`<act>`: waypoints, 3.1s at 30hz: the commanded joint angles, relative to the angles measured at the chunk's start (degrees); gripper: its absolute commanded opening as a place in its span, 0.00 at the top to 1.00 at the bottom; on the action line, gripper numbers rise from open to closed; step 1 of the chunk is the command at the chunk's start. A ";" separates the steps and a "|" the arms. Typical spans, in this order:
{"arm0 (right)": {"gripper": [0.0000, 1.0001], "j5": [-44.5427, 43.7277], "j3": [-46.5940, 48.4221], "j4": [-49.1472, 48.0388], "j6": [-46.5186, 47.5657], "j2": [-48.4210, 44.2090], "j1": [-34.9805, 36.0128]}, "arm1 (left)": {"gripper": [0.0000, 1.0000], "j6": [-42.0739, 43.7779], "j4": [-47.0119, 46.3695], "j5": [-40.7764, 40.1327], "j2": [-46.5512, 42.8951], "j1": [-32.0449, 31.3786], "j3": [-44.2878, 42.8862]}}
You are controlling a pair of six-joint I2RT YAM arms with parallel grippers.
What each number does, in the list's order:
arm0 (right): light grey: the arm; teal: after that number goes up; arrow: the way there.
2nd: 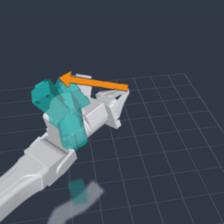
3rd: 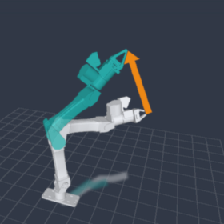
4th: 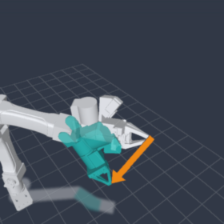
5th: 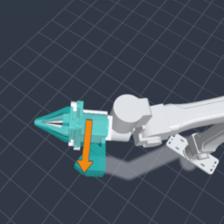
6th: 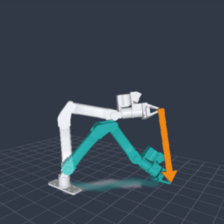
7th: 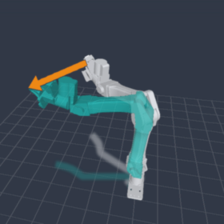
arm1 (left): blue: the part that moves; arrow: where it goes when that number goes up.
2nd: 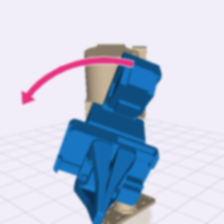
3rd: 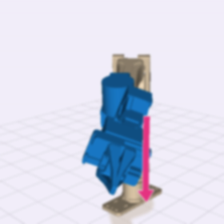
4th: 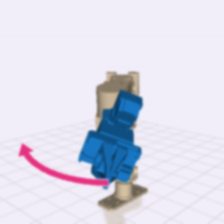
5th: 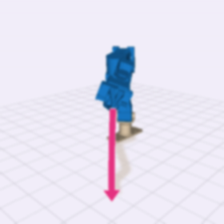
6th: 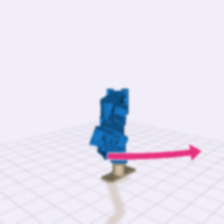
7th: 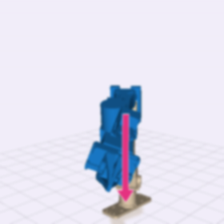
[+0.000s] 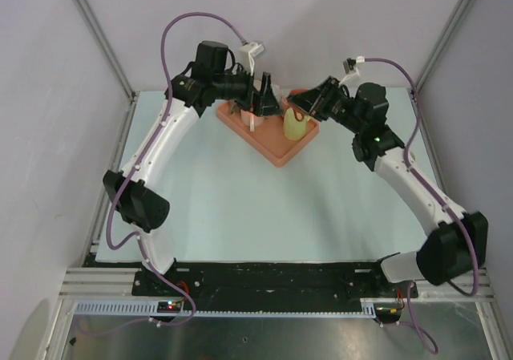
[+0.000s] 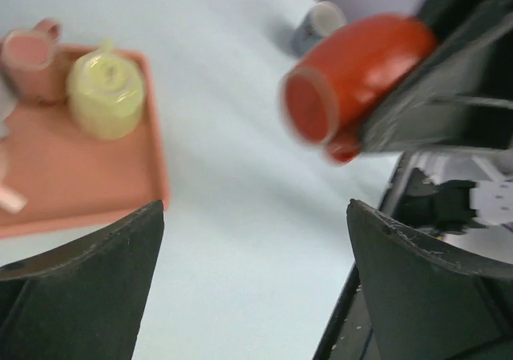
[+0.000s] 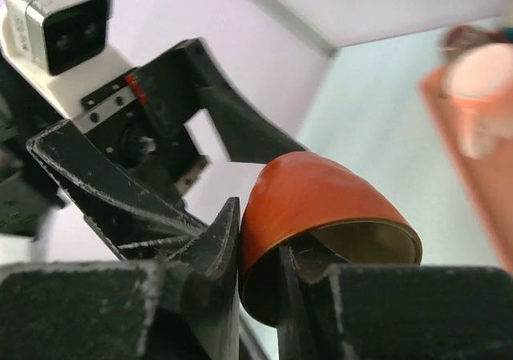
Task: Turn the mug right side up
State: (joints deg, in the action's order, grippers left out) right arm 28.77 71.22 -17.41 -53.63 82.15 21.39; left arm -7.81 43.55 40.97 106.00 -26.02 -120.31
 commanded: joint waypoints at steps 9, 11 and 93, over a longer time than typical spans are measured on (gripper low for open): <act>1.00 -46.29 2.35 67.18 34.49 -1.85 14.34 | 0.00 17.50 2.32 -36.17 -10.53 2.09 14.05; 1.00 -48.42 1.03 70.39 32.89 1.03 17.93 | 0.00 18.06 2.37 -36.74 -10.81 1.93 15.77; 0.01 -7.18 -4.42 33.28 26.21 -13.50 8.00 | 1.00 6.91 -4.50 -19.29 -1.91 2.15 8.66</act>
State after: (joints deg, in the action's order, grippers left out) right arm 9.50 65.28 30.57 -21.87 71.99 32.93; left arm 1.39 43.00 6.20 114.74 -23.49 -111.37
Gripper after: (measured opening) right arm 0.993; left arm 0.209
